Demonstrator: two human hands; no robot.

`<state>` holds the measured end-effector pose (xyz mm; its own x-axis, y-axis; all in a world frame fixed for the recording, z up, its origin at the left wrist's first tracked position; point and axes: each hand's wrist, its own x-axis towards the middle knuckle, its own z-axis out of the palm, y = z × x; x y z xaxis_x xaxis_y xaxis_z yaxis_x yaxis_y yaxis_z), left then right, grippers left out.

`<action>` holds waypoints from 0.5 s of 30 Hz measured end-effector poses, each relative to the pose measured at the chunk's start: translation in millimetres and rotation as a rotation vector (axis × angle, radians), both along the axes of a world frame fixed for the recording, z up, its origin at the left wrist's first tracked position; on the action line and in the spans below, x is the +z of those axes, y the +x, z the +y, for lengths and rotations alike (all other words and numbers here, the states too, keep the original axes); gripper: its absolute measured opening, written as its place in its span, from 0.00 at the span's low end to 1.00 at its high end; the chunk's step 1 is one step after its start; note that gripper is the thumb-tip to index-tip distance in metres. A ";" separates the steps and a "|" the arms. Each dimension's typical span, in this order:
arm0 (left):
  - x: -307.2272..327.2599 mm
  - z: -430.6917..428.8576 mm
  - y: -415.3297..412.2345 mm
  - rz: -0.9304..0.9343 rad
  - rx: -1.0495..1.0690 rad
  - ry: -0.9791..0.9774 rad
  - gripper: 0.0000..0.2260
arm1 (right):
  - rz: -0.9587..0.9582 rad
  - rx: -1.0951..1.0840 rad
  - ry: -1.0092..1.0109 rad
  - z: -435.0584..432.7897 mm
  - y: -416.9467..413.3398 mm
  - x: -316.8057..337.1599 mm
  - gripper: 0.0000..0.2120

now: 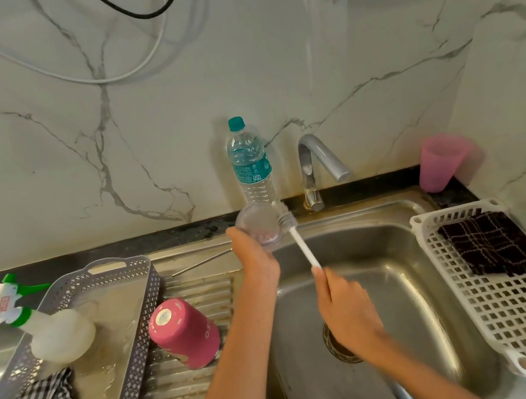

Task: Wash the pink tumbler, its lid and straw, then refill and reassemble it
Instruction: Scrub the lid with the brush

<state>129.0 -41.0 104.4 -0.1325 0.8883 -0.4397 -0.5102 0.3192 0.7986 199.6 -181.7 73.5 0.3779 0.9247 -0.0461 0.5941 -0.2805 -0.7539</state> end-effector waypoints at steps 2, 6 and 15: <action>-3.0 -15.4 9.6 0.025 -0.031 -0.009 0.14 | 0.064 -0.035 0.035 21.3 9.7 7.0 0.20; -0.6 -9.4 0.7 -0.020 0.012 -0.008 0.12 | 0.014 0.025 0.007 6.5 17.0 4.4 0.20; -3.9 -22.1 2.8 0.003 -0.058 -0.038 0.12 | -0.055 0.024 0.028 16.6 28.1 9.1 0.19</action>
